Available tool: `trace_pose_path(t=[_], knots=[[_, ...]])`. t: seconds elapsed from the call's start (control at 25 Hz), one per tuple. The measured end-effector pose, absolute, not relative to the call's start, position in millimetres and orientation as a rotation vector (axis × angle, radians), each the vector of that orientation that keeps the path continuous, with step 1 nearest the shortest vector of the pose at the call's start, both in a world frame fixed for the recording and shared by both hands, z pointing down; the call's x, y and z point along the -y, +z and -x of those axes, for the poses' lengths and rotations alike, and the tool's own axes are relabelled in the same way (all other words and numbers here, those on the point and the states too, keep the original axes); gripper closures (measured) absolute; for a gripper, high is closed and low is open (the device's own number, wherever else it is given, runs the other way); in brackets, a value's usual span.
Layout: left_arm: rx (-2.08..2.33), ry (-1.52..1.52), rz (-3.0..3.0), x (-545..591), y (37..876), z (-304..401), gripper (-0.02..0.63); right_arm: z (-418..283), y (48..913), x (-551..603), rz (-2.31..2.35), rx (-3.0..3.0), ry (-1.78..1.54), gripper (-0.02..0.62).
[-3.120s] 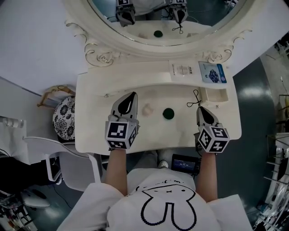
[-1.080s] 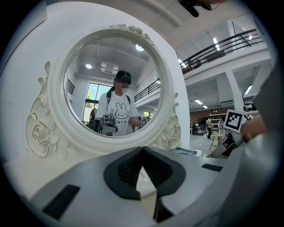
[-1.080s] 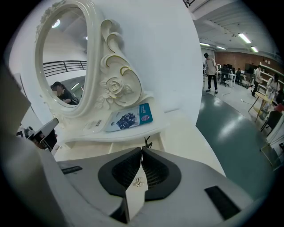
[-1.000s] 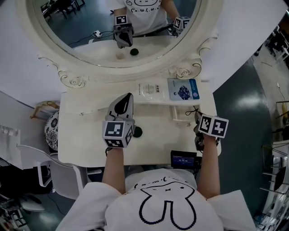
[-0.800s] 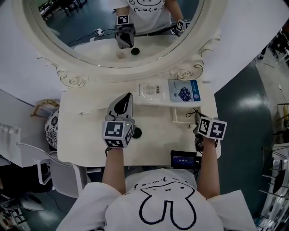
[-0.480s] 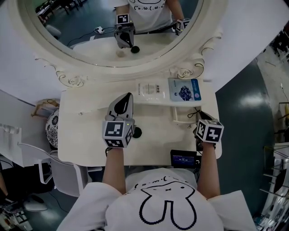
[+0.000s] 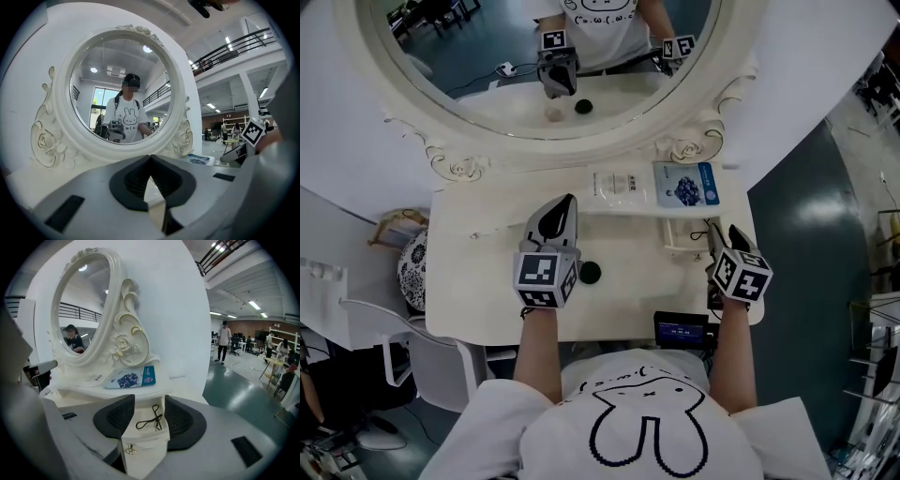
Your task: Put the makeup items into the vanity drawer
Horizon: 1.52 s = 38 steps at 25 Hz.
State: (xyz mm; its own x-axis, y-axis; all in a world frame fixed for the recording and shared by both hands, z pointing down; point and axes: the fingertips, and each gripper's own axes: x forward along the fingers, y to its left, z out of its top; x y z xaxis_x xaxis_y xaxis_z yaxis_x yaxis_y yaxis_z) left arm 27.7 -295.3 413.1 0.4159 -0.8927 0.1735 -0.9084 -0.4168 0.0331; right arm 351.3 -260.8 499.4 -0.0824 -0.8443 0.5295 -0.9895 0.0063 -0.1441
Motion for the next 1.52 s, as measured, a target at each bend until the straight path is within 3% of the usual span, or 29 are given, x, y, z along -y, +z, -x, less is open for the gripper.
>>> trace_pose_path(t=[0.6, 1.2, 1.52], knots=[[1.610, 0.142, -2.569, 256, 401, 25, 0.584, -283, 426, 233, -2.014, 2.202, 0.390, 0.419], [1.654, 0.138, -2.509, 236, 411, 125, 0.584, -156, 440, 221, -1.828, 2.309, 0.427, 0.422], [1.680, 0.157, -2.450, 236, 422, 143, 0.584, -118, 452, 232, -1.677, 2.354, 0.477, 0.425]])
